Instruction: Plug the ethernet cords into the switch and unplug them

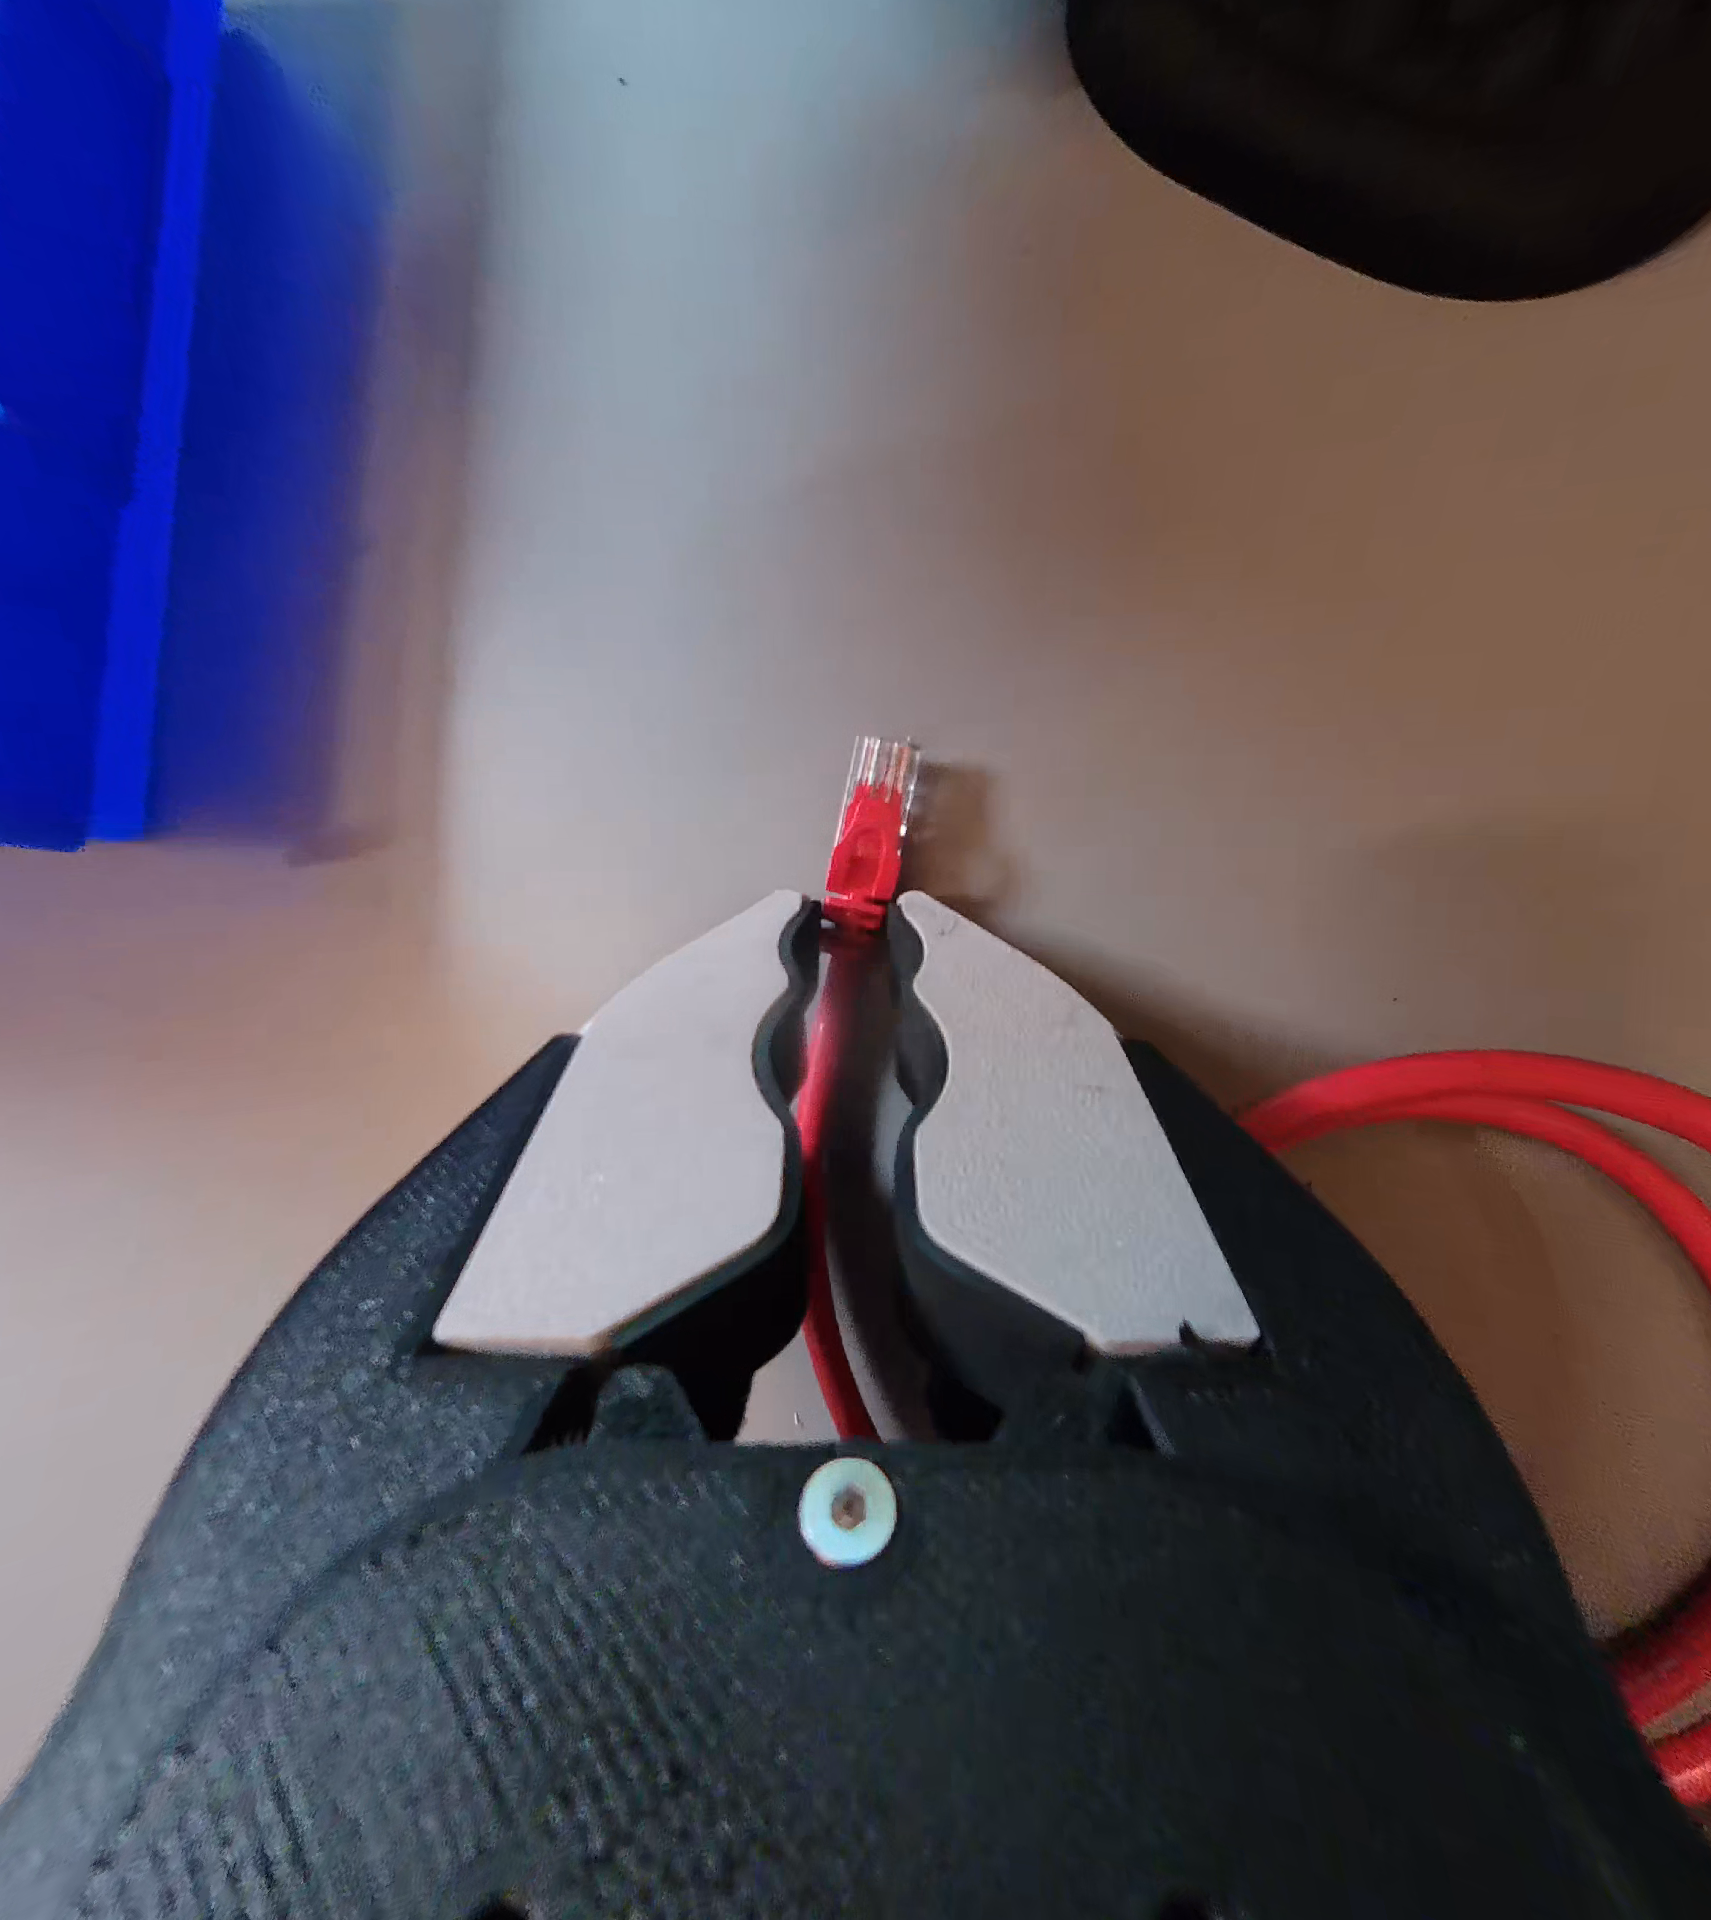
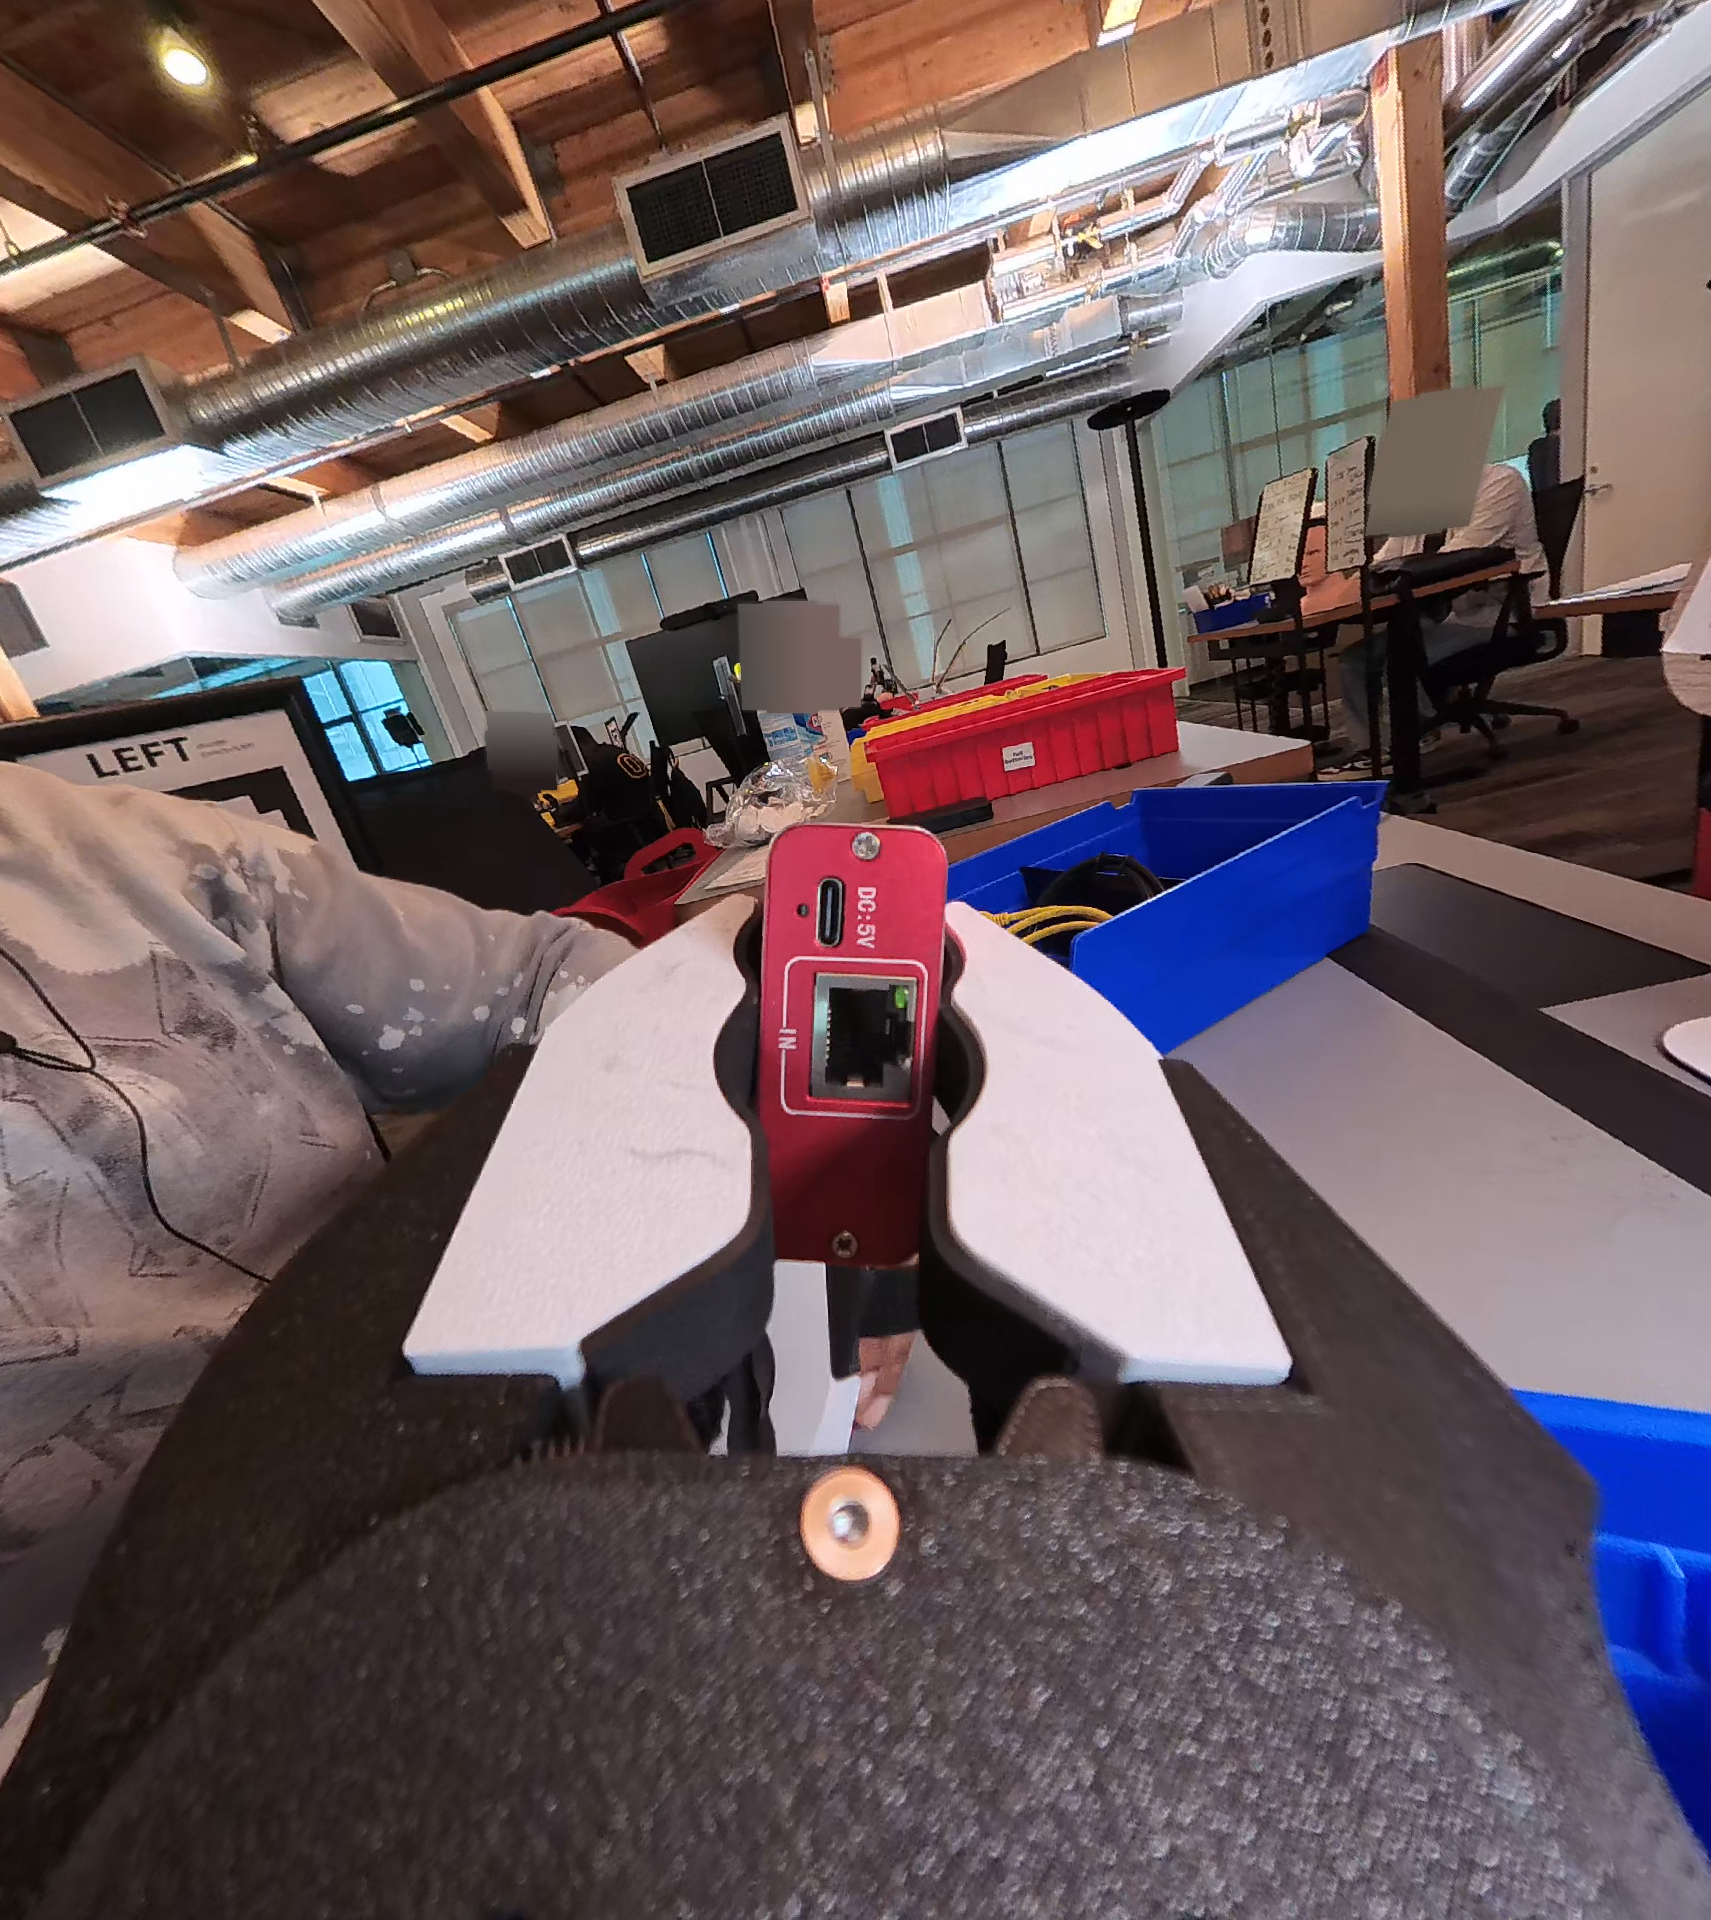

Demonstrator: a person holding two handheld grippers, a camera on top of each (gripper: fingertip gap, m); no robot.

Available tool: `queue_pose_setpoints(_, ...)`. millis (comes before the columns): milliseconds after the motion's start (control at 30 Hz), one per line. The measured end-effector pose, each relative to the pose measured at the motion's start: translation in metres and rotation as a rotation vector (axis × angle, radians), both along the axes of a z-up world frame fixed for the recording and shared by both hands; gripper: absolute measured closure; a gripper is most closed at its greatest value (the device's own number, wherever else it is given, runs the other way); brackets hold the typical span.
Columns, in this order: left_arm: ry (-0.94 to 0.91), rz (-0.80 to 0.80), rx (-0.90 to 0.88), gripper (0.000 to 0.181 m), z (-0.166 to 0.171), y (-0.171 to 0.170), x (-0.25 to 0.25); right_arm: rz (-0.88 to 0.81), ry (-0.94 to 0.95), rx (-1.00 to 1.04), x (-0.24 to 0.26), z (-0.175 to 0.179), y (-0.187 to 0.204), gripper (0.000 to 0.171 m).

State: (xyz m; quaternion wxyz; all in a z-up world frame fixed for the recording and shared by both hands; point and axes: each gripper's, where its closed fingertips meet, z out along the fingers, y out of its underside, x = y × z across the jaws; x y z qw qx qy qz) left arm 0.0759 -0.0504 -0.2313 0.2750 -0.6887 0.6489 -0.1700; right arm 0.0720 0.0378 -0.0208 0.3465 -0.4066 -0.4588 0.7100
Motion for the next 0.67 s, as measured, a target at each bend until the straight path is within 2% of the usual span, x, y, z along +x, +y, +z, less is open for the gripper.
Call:
queue_pose_setpoints(67,-0.015,0.037,0.002,0.169,0.001,0.001,-0.002,0.005,-0.002,0.005,0.001,-0.001,-0.001,0.143)
queue_pose_setpoints(133,-0.107,0.098,-0.058,0.169,0.01,0.002,-0.005,0.027,-0.005,0.019,0.001,-0.001,-0.006,0.143)
queue_pose_setpoints(267,-0.51,0.179,-0.339,0.17,0.065,0.001,-0.012,0.113,0.0,0.049,0.004,0.0,-0.023,0.143)
queue_pose_setpoints(433,-0.887,0.073,-0.644,0.17,0.125,-0.019,-0.017,0.271,-0.011,0.075,0.005,-0.004,-0.051,0.143)
queue_pose_setpoints(533,-1.014,0.031,-0.832,0.169,0.142,-0.025,-0.012,0.347,-0.033,0.1,0.001,-0.009,-0.067,0.143)
queue_pose_setpoints(667,-1.108,0.031,-1.052,0.169,0.147,-0.025,-0.008,0.406,-0.048,0.116,-0.003,-0.014,-0.081,0.143)
